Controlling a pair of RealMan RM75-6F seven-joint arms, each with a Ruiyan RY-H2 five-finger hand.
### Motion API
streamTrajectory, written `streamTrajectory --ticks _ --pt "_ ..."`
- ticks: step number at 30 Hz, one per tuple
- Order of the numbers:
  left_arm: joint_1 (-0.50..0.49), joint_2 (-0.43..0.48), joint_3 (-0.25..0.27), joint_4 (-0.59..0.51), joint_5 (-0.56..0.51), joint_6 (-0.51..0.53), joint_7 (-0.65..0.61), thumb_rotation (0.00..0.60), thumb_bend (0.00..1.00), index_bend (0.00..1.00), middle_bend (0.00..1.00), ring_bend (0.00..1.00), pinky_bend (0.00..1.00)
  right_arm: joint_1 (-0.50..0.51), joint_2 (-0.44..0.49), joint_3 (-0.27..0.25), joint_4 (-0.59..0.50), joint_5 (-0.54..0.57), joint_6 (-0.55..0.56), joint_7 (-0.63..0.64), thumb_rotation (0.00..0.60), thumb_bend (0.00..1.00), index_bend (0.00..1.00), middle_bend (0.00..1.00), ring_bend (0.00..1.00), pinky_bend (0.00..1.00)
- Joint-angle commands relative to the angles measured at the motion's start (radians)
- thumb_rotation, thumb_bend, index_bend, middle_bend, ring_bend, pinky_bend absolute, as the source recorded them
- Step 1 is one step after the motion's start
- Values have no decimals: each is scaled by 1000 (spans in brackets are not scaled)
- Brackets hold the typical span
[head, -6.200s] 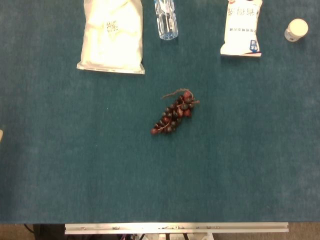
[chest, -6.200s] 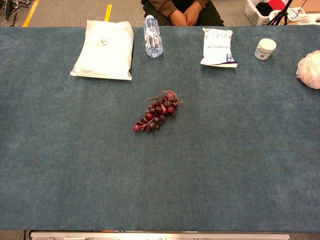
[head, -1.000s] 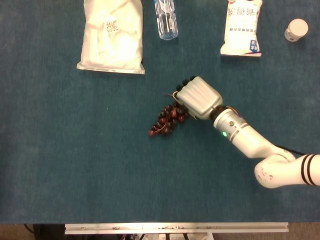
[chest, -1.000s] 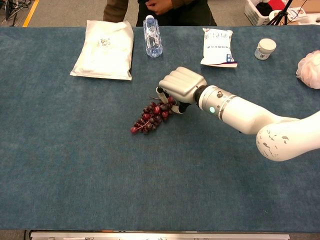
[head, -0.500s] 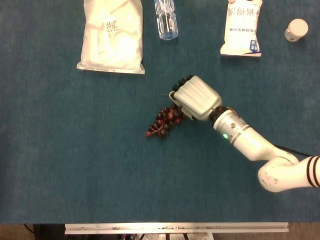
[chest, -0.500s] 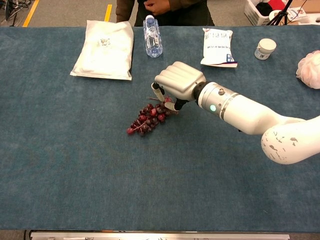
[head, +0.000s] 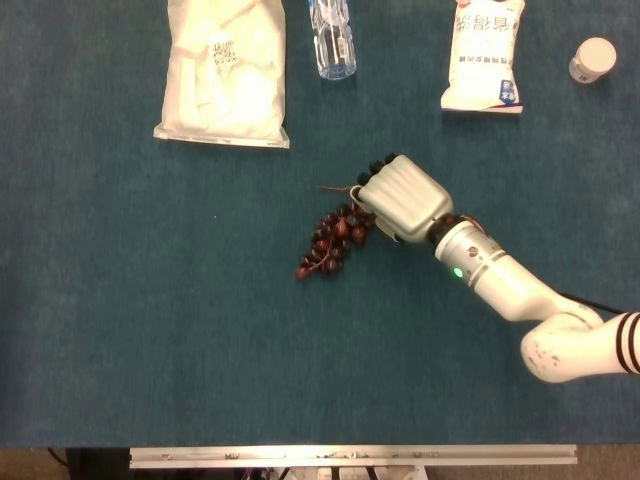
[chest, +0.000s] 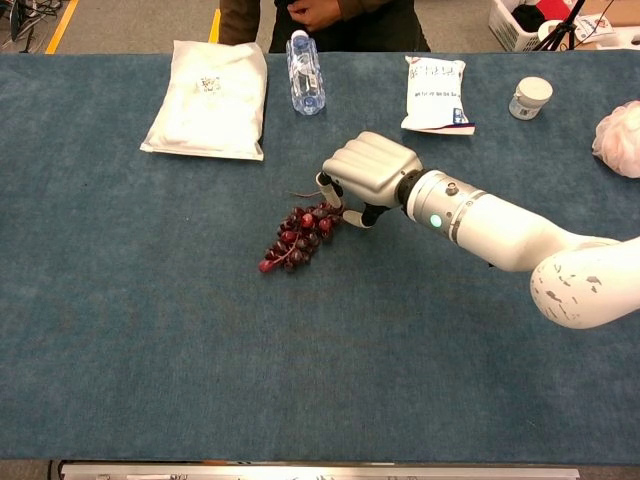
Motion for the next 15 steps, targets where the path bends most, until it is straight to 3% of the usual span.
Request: streamTrajectory --ticks 1,15 --pt "1 0 0 0 -1 0 -1 600 253 323 309 229 175 6 -14 3 18 -6 -6 6 600 303 505 462 343 396" --pt "2 1 0 1 -1 1 -4 600 253 323 309 230 175 6 -19 22 10 -30 17 20 600 303 505 462 343 396"
